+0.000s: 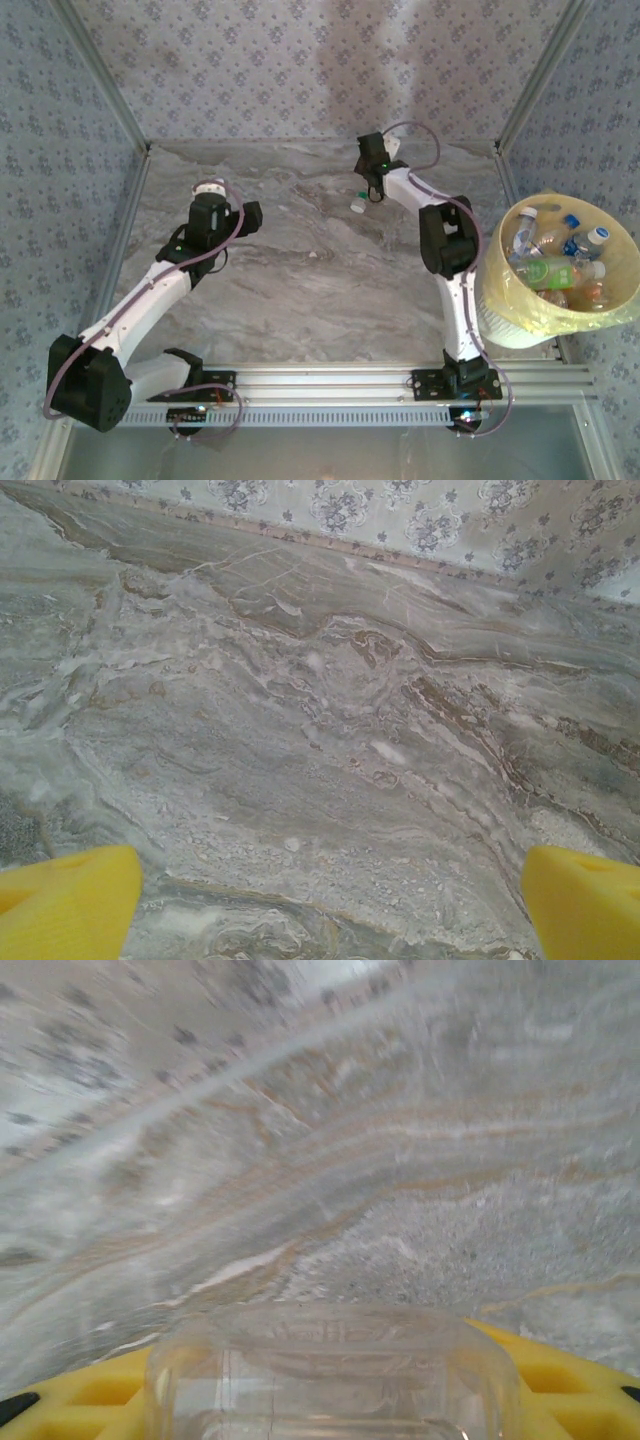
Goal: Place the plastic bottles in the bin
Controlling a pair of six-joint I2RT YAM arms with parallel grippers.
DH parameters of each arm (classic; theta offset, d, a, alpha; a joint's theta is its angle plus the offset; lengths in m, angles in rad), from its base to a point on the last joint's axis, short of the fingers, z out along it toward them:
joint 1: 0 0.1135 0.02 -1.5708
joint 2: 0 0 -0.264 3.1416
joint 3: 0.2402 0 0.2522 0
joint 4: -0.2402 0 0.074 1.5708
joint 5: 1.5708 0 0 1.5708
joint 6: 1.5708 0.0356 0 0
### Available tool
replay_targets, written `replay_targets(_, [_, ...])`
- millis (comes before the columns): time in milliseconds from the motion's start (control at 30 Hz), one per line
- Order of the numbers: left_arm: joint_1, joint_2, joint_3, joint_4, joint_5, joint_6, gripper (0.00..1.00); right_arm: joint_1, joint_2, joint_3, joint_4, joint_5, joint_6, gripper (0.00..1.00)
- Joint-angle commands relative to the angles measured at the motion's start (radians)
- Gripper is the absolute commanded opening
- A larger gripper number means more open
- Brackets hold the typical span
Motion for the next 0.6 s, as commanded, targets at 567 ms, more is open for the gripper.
replay_targets(567, [-0.047, -0.094, -0.045, 0.282, 0.67, 0.094, 0.98, 0.092, -0.773, -0.502, 0.442, -0.182, -0.383, 0.49])
